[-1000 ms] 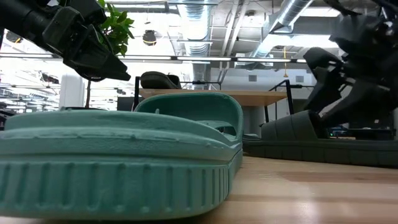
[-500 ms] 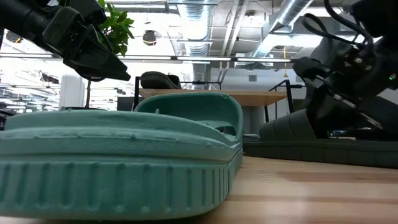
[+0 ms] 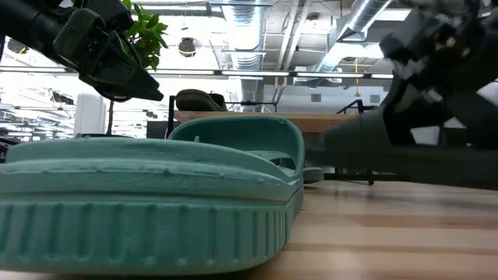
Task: Pick and place slides into the shelf
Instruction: Put the black pair of slippers on the shelf
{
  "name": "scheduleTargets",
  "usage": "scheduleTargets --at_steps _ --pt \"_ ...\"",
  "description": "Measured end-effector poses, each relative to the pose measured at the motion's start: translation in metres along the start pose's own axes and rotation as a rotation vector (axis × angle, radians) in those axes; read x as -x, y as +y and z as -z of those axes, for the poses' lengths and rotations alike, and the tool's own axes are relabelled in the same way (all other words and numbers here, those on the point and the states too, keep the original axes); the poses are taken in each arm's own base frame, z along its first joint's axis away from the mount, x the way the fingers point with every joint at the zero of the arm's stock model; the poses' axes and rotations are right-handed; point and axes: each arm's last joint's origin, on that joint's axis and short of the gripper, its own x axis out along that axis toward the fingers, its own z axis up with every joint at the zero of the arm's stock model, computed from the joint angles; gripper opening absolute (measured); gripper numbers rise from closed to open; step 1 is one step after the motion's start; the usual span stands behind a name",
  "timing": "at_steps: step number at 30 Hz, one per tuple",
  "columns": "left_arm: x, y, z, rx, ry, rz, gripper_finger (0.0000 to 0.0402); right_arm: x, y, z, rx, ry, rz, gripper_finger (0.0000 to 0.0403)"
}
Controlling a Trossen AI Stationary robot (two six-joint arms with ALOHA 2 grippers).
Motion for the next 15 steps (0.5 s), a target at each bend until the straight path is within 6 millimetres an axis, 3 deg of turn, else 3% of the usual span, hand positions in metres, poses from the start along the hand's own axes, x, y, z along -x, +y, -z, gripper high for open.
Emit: scheduleTargets --at_steps 8,15 --pt "0.000 0.000 0.000 0.000 0.000 0.000 0.0274 0.020 -0.007 -0.031 -0.019 -0.088 0.169 0.0002" --pt "0.000 0.000 0.000 0.003 0.000 0.000 0.0274 0.029 -0.032 -0.064 -0.060 -0.093 0.396 0.0001"
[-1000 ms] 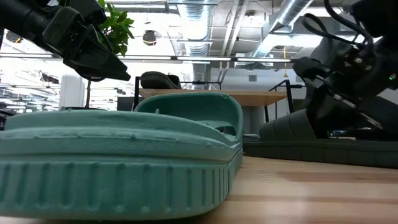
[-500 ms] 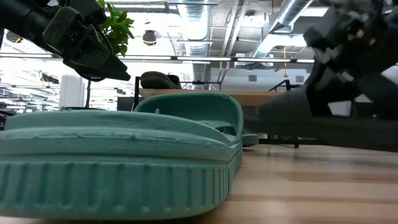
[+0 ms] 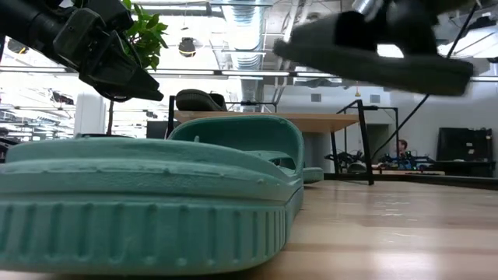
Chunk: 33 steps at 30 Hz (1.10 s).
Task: Pick and place slides into the shelf
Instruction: Put the black pair of slippers on the shelf
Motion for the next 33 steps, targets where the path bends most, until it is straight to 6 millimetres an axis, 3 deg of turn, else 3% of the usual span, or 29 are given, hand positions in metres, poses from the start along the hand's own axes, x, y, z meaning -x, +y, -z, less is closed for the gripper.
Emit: scheduleTargets --at_steps 9,16,25,33 --pt "0.000 0.000 0.000 0.006 -0.001 0.000 0.0274 -0.039 -0.047 -0.038 -0.052 0.090 0.114 0.0001" --pt "0.000 0.000 0.000 0.135 -0.001 0.000 0.0274 -0.078 -0.094 -0.054 -0.122 0.183 0.209 0.0000" --pt "0.000 0.000 0.000 0.155 -0.001 -0.001 0.0274 -0.123 -0.159 -0.057 -0.298 0.230 0.150 0.0000" --pt "0.000 0.000 0.000 0.113 -0.005 -0.013 0.0274 -0.149 -0.206 -0.041 -0.508 0.291 0.080 0.0000"
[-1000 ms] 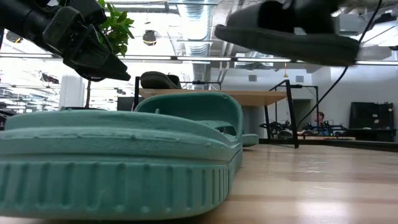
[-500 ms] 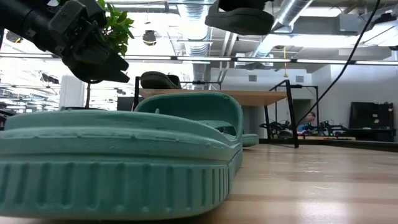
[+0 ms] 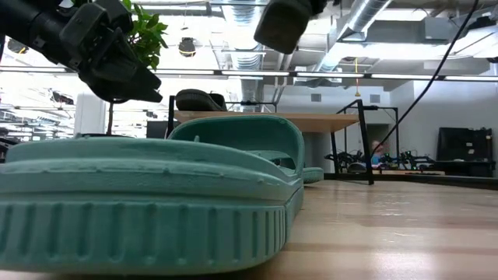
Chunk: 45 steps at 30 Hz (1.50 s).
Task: Pick and place slides into the shelf
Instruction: Put the black pair of slippers on the shelf
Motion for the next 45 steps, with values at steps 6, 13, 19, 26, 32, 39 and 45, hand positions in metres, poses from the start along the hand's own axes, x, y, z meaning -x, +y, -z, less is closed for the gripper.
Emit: scheduleTargets --at_steps 6,13,19,26,32,39,45 --pt "0.000 0.000 0.000 -0.028 -0.002 -0.004 0.0274 -0.018 -0.010 0.002 -0.062 0.043 -0.018 0.0000" --pt "0.000 0.001 -0.001 -0.025 -0.022 -0.044 0.0274 -0.051 0.009 0.002 0.023 0.174 -0.003 0.0000" --pt "0.000 0.001 -0.001 -0.022 -0.023 -0.039 0.0274 -0.074 0.033 -0.015 0.087 0.229 -0.009 0.0000" --pt "0.000 0.001 -0.002 -0.019 -0.025 -0.033 0.0274 -0.094 0.040 -0.029 0.125 0.309 0.003 0.0000" --pt "0.000 0.000 -0.002 -0.010 -0.030 -0.031 0.0274 -0.111 0.036 -0.026 0.113 0.393 0.006 0.0000" --pt "0.000 0.000 -0.003 0.003 -0.034 -0.028 0.0274 -0.127 0.025 -0.022 0.077 0.423 0.021 0.0000" --pt "0.000 0.000 -0.003 0.006 -0.035 -0.030 0.0274 -0.127 0.026 -0.024 0.097 0.406 0.013 0.0000"
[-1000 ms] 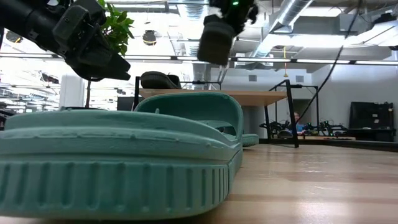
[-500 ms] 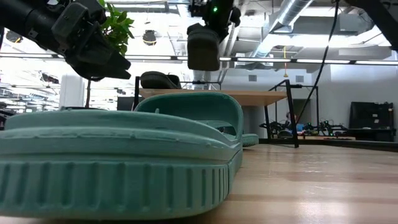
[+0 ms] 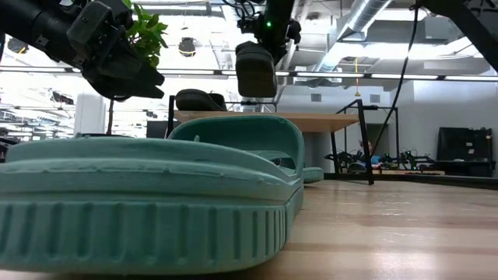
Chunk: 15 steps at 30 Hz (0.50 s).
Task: Pick and place slides into the shelf
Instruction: Put the black pair of slippers on the shelf
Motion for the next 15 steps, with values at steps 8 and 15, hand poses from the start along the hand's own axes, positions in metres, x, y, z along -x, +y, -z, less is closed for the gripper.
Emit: scheduleTargets --at_steps 8,15 --pt "0.000 0.000 0.000 0.013 0.000 0.001 0.0274 0.007 0.008 -0.004 0.088 -0.045 -0.015 0.0000" --pt "0.000 0.000 0.000 0.025 0.001 0.001 0.0274 0.016 0.019 -0.002 0.160 -0.060 -0.077 0.0000"
